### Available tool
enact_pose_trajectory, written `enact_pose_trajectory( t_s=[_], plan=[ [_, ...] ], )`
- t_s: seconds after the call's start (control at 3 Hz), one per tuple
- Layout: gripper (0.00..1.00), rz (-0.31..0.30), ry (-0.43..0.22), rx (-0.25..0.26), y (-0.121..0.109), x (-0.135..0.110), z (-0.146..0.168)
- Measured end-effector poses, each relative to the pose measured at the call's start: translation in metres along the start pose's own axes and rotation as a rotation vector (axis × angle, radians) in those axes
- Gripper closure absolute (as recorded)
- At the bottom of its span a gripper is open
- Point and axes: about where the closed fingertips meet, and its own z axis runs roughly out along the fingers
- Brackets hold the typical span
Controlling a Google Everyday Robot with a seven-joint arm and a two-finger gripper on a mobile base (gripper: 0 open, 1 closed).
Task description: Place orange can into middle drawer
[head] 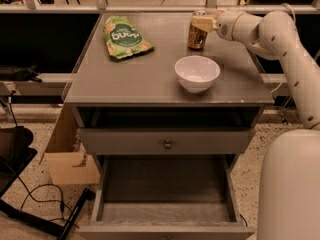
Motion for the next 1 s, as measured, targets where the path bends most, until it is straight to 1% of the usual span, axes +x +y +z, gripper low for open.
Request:
enact_pose_trajectory(
  t_s=[0.33,0.67,1.0],
  plan=[
    [1.0,-0.104,0.033,0.015,-0.004,-0.048,-0.033],
    [1.0,-0.185,0.053,0.026,-0.001,-0.091,-0.067],
    [1.0,-0.211,0.048,0.016,0.012,-0.118,-0.112]
  ],
)
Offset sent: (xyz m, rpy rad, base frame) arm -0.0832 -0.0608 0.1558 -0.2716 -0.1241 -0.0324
